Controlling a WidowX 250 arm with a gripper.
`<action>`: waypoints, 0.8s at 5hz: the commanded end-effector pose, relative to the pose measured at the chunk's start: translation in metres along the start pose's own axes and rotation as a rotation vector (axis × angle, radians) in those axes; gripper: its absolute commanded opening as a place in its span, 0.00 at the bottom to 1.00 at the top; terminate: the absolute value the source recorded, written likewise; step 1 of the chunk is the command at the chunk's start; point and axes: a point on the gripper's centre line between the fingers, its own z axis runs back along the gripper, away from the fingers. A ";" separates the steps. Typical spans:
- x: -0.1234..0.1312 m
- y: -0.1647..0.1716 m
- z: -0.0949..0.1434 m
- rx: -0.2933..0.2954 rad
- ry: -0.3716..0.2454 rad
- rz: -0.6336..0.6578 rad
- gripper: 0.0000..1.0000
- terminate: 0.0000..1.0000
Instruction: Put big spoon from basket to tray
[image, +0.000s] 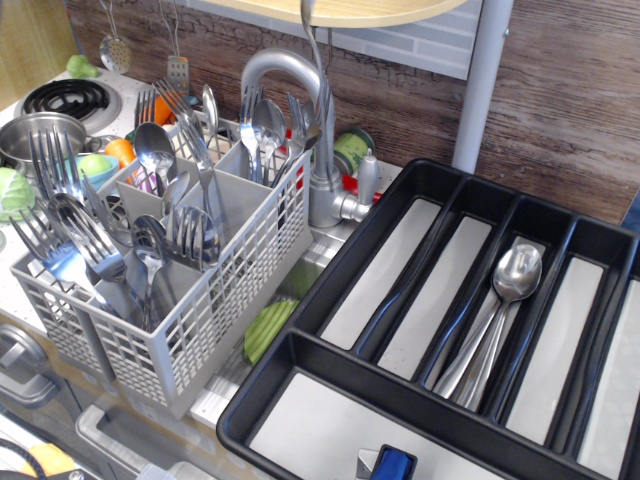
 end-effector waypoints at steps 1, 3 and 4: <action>-0.033 -0.013 0.014 -0.190 -0.013 0.094 0.00 0.00; -0.066 -0.055 0.042 -0.271 0.064 0.043 0.00 0.00; -0.076 -0.078 0.047 -0.236 0.071 0.020 0.00 0.00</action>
